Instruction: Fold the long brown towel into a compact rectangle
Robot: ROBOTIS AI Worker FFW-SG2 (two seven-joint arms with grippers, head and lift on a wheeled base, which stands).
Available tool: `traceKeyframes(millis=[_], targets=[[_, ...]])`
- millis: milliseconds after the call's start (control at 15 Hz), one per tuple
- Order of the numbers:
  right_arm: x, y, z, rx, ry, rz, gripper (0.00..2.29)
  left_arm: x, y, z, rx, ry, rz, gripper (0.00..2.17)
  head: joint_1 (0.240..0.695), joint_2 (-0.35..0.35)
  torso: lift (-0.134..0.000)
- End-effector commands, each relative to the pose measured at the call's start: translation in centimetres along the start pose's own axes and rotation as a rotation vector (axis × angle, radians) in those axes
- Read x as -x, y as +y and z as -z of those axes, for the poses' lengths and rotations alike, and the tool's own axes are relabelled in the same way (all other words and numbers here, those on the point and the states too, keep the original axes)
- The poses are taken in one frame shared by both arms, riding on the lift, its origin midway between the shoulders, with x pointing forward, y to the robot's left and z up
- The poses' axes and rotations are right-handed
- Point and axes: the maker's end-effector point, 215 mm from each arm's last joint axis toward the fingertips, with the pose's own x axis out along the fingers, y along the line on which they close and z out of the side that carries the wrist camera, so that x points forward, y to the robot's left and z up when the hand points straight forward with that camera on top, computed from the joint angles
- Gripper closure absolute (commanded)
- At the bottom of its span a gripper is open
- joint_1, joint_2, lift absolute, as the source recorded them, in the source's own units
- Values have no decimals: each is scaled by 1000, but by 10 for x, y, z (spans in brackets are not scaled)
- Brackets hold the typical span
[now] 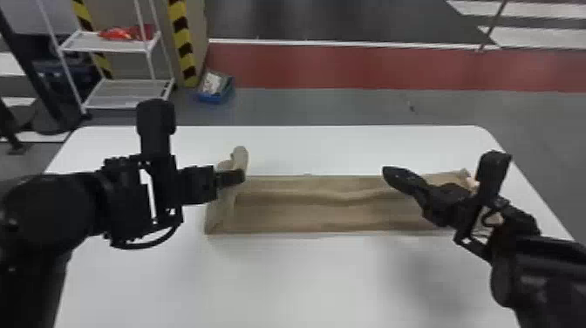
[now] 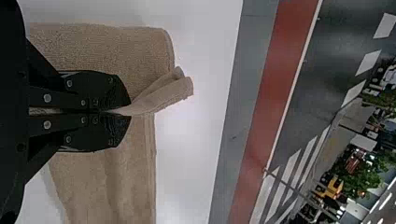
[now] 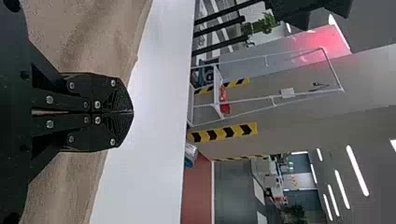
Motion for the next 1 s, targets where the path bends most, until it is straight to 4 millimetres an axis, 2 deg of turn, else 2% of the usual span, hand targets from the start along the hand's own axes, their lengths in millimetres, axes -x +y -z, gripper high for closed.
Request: traceKeyframes(millis=[0,67,133,200,267,400,600,667,733,800,867,933], targets=[[43,-39,-24,-12,-68,69,724,-18,-49,11,-42,19,39,1744,695,-109,-128],[63,-56,-27,-21,-87,101,83,-26,-64,10,-55,4,38,1744,695,-144,-128],[81,-70,-34,-21,-112,125,-1,-36,-85,6,-62,-23,46,1744,695,-178,-128],[94,-78,-37,-13,-130,140,-1,-45,-101,6,-60,-36,53,1744,695,-250,-128],[108,-87,-39,7,-144,159,22,-53,-118,10,-62,-39,61,1744,695,-286,-128],[124,-94,-38,22,-168,182,46,-64,-132,17,-84,-48,56,1744,695,-346,-128],[137,-104,-33,20,-174,198,49,-80,-143,25,-113,-67,36,1740,695,-350,-128],[139,-106,-33,25,-174,202,49,-85,-145,36,-114,-46,40,1737,695,-350,-128],[140,-107,-31,19,-176,203,49,-87,-148,37,-104,-49,55,1605,695,-350,-128],[141,-108,-31,18,-179,204,53,-91,-154,34,-77,-76,82,880,695,-350,-128],[140,-107,-31,19,-183,202,66,-94,-162,38,-66,-73,118,36,695,-350,-128],[137,-104,-30,16,-183,198,66,-95,-168,43,-56,-61,142,-1,695,-350,-128]])
